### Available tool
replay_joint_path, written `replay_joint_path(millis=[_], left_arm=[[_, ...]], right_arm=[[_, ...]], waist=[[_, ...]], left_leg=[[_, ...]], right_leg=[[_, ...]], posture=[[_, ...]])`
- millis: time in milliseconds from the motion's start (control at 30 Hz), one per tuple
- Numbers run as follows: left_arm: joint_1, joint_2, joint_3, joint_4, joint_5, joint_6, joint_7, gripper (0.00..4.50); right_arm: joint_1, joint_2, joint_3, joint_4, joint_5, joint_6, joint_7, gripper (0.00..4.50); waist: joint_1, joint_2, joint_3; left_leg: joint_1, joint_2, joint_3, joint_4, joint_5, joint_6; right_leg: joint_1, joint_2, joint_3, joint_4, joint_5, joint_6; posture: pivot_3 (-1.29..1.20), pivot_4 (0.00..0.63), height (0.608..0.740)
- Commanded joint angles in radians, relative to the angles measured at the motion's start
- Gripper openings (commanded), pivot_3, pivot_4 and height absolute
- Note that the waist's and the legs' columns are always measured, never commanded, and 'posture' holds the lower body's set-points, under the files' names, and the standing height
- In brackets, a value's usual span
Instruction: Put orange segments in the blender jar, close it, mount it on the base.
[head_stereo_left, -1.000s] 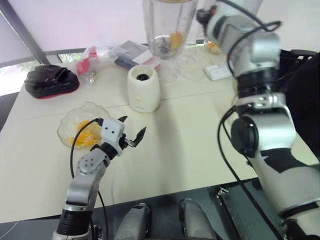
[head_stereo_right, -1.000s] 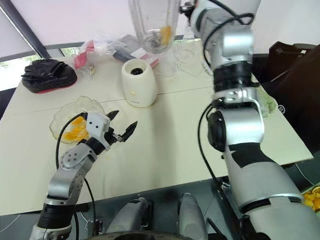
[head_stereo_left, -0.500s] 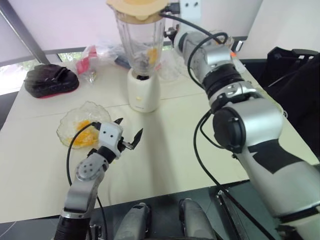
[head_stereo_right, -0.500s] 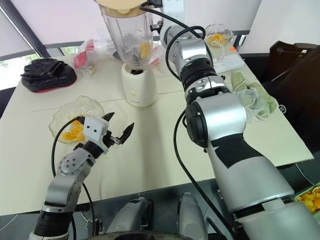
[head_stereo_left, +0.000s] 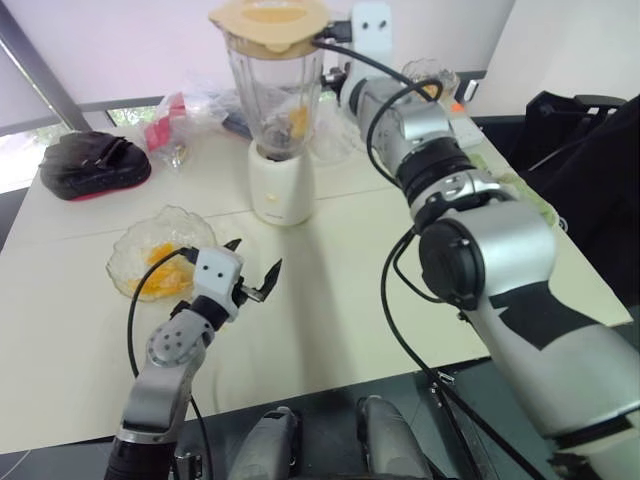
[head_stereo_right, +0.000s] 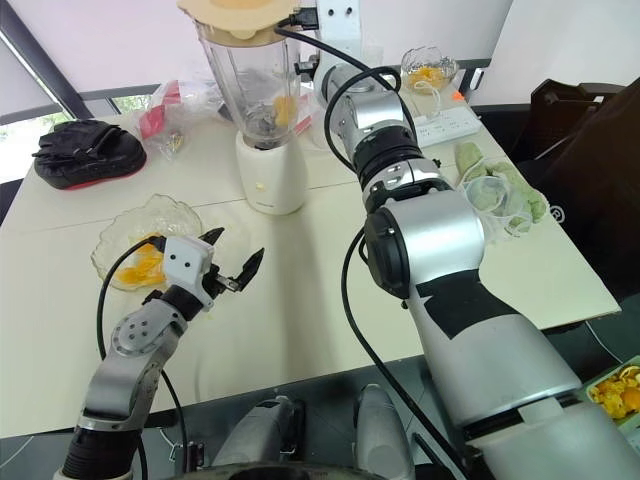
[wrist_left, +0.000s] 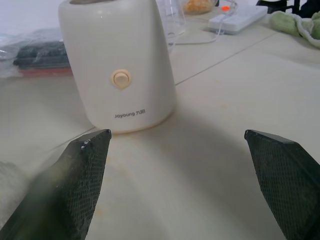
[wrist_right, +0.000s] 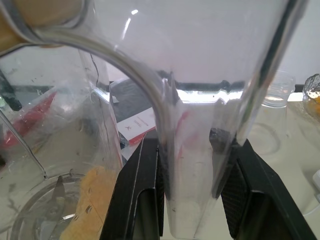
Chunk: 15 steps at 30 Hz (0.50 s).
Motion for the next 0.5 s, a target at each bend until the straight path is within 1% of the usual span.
replay_joint_path(millis=[33,300,500], left_arm=[[0.005,0.008,0.009,-0.047,0.011,-0.004,0.012,4.47],[0.019,0.004,0.004,-0.063,0.016,0.0,0.028,4.47],[0.039,0.002,0.009,-0.08,0.019,0.003,0.039,4.47]], right_arm=[[-0.005,0.024,-0.012,-0.012,-0.001,-0.032,-0.009,0.9],[0.002,0.051,0.005,0.001,-0.028,-0.047,-0.004,0.9],[0.029,0.045,0.036,0.01,-0.078,-0.069,-0.018,0.9]], waist=[[-0.001,0.0,0.0],[-0.001,0.0,0.0],[-0.001,0.0,-0.001]], left_leg=[[0.0,0.0,0.0,0.0,0.0,0.0],[0.0,0.0,0.0,0.0,0.0,0.0],[0.001,0.0,0.0,0.0,0.0,0.0]], right_leg=[[0.0,0.0,0.0,0.0,0.0,0.0],[0.0,0.0,0.0,0.001,0.0,0.0],[0.0,0.0,0.0,0.001,0.0,0.0]], posture=[[0.0,0.15,0.74],[0.0,0.15,0.74],[0.0,0.15,0.74]])
